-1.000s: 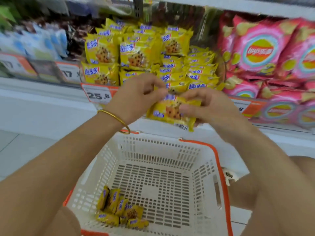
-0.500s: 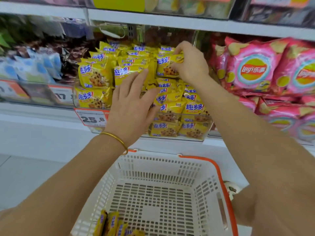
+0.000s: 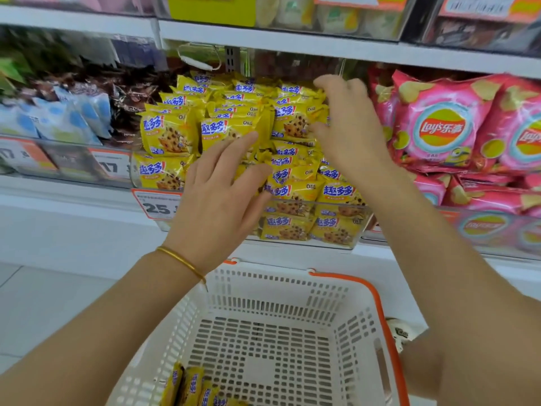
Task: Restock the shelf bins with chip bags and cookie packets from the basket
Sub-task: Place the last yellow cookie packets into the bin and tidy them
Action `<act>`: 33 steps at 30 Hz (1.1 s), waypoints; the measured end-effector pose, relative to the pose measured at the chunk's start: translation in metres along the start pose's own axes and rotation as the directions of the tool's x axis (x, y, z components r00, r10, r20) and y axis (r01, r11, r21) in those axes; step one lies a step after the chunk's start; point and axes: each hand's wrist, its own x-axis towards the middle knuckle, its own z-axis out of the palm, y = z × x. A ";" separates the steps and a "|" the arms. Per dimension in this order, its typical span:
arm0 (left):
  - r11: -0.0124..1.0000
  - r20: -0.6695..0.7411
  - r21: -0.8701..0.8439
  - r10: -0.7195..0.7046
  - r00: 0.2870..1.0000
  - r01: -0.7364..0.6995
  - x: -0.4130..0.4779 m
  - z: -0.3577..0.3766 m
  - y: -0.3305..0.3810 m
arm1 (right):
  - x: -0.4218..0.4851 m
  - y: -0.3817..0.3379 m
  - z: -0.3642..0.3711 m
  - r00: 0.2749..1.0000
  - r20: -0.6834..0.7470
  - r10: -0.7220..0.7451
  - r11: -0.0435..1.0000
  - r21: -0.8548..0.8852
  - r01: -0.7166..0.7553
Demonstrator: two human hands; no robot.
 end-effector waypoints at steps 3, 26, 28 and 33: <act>1.000 0.038 0.005 0.021 0.999 -0.021 -0.024 -0.012 -0.001 | -0.063 -0.014 -0.010 0.990 -0.078 -0.120 0.956 0.260 0.136; 0.978 0.852 0.161 -0.207 0.480 0.135 -0.174 0.002 -0.028 | -0.385 0.024 0.283 0.047 0.998 -0.029 0.995 0.033 -0.091; 0.979 0.868 0.154 -0.199 0.456 0.133 -0.172 0.003 -0.024 | -0.389 0.024 0.282 0.017 1.000 0.002 0.977 0.002 -0.212; 0.984 0.891 0.133 -0.170 0.422 0.115 -0.168 0.008 -0.015 | -0.395 0.023 0.282 0.030 1.000 -0.006 0.956 0.015 -0.294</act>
